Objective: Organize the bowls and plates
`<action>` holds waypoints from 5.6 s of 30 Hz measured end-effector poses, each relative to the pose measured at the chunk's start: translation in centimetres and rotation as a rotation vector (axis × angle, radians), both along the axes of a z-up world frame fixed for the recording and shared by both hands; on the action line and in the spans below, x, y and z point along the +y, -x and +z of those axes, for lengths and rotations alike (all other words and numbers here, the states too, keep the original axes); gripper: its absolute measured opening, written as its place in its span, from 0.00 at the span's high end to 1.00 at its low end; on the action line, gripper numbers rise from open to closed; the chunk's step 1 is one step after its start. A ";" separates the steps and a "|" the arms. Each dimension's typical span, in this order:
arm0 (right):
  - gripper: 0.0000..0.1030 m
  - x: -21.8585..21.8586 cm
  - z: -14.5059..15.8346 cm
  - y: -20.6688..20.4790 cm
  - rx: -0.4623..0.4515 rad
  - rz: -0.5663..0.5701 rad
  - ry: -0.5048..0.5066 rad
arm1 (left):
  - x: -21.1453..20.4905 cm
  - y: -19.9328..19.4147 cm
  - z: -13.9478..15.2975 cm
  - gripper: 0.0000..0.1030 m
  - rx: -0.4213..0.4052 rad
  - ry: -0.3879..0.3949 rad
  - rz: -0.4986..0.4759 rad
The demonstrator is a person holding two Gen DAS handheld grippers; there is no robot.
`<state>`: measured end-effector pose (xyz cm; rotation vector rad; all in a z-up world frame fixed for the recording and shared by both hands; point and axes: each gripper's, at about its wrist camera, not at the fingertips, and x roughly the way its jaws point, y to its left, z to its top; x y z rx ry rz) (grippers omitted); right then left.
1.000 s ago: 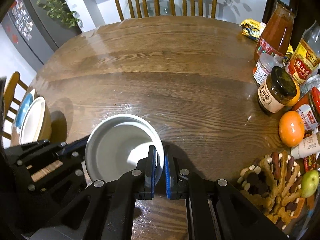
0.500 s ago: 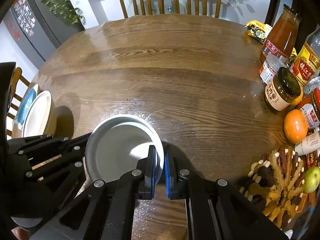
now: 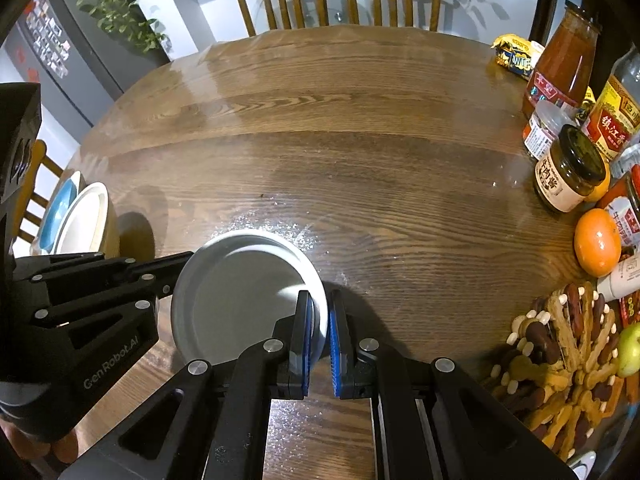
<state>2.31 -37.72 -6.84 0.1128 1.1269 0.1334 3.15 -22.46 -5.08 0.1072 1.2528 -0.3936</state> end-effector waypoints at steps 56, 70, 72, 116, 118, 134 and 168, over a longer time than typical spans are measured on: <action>0.91 0.9 1.0 0.6 -0.024 -0.018 -0.003 | -1.3 1.0 2.5 0.95 0.000 0.013 -0.022; 0.91 3.1 3.8 0.9 -0.084 0.012 0.008 | 1.3 1.8 5.2 0.95 -0.089 0.025 -0.006; 0.91 3.8 4.3 1.0 -0.094 0.020 0.011 | 1.8 2.0 5.7 0.95 -0.099 0.025 -0.003; 0.91 21.1 8.5 -0.4 -0.152 0.216 0.019 | 19.8 1.8 10.0 0.95 -0.162 0.015 0.172; 0.91 21.3 7.8 -0.7 -0.135 0.216 0.014 | 19.9 1.6 9.4 0.95 -0.148 0.013 0.174; 0.91 21.3 4.2 -2.5 -0.038 0.209 0.015 | 19.8 -0.3 5.7 0.95 -0.052 0.012 0.170; 0.91 21.8 3.2 -4.0 -0.029 0.208 0.046 | 19.8 -1.6 4.1 0.93 -0.008 0.030 0.198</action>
